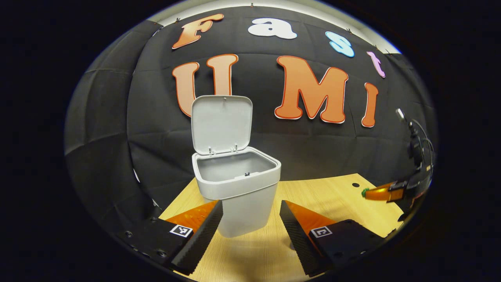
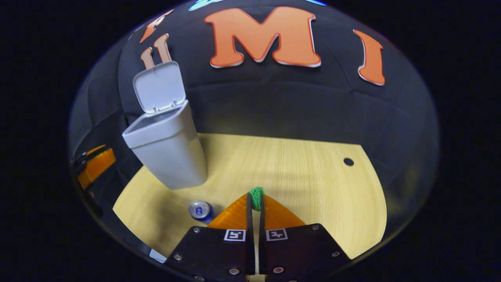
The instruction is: Press the lid of the desktop garbage bin to open it, pick up the crumpled paper on the desktop and throw it into the bin, then pick up the pop can on the desktop and drop it into the bin, and finally close the garbage bin lid.
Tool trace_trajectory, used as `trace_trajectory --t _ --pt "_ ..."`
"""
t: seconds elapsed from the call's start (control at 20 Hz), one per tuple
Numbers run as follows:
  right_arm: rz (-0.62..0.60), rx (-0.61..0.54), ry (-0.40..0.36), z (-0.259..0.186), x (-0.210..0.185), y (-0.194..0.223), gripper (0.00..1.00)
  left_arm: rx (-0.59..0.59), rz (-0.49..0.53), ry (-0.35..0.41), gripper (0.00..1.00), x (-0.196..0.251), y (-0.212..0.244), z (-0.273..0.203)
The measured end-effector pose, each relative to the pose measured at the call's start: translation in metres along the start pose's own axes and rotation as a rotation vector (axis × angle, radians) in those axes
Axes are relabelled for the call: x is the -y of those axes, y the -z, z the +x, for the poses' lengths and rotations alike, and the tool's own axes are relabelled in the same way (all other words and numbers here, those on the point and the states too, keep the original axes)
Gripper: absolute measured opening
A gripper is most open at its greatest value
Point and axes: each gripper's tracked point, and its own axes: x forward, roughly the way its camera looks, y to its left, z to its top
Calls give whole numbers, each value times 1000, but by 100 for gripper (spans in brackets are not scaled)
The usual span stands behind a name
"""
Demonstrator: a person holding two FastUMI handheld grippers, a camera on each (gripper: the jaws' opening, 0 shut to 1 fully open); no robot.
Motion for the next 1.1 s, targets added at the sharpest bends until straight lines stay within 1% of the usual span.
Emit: trace_trajectory --t 0.05,0.1,0.2,0.25,0.35,0.45,0.6,0.75,0.85,1.1 --pt "-16 40 -15 14 5 0 4 4 -7 -3 94 -3 -1 -2" --pt "-32 73 -35 15 -3 -14 4 8 -12 -8 94 -7 -3 -6" --pt "-78 140 -69 5 -22 -61 5 18 -17 -20 93 -14 -5 -12" --pt "-108 168 -77 8 -27 -75 5 19 -17 -27 94 -19 -4 -14" --pt "-149 209 -105 12 -54 -107 4 20 -21 -44 94 -29 -3 -20" --pt "-174 242 -153 28 -82 -118 4 29 -33 -67 93 -43 -4 -27" --pt "-231 294 -205 35 -119 -148 4 27 -55 -99 94 -62 0 -32" --pt "-244 289 -269 51 -162 -162 4 24 -59 -141 94 -86 6 -41" --pt "-242 272 -306 62 -188 -161 4 18 -70 -163 93 -101 12 -45" --pt "-258 206 -339 103 -237 -148 4 -10 -96 -207 93 -130 29 -52"
